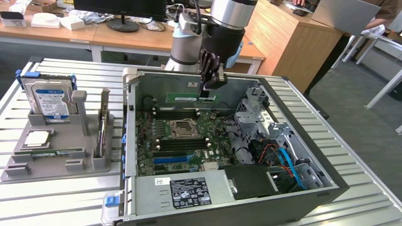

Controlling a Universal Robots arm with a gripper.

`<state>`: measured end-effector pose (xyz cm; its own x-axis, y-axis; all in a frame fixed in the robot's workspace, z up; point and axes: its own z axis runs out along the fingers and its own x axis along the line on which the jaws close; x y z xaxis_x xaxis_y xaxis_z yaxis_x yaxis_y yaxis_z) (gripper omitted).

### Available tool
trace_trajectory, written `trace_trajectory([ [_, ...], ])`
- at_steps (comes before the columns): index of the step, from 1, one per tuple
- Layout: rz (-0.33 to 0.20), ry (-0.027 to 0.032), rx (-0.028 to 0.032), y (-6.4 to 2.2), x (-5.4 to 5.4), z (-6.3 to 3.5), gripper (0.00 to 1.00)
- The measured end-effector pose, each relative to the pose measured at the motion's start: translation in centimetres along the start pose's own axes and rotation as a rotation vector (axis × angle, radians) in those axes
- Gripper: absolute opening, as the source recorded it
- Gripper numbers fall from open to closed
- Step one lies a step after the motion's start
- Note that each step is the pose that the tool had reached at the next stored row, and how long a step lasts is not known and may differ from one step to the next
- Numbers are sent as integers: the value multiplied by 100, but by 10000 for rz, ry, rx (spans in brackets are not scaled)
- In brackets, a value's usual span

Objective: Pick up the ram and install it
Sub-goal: 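Pick up the ram and move it above insertion slot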

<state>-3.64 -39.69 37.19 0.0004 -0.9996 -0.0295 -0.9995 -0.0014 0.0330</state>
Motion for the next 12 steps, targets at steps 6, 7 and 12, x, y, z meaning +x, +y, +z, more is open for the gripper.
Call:
trace_trajectory([
  [6, 0, 0, 0, -2, 2, 48, 11],
  [7, -1, 0, 0, -2, 2, 56, 11],
  [12, 0, 0, 0, -3, 3, 103, 11],
])
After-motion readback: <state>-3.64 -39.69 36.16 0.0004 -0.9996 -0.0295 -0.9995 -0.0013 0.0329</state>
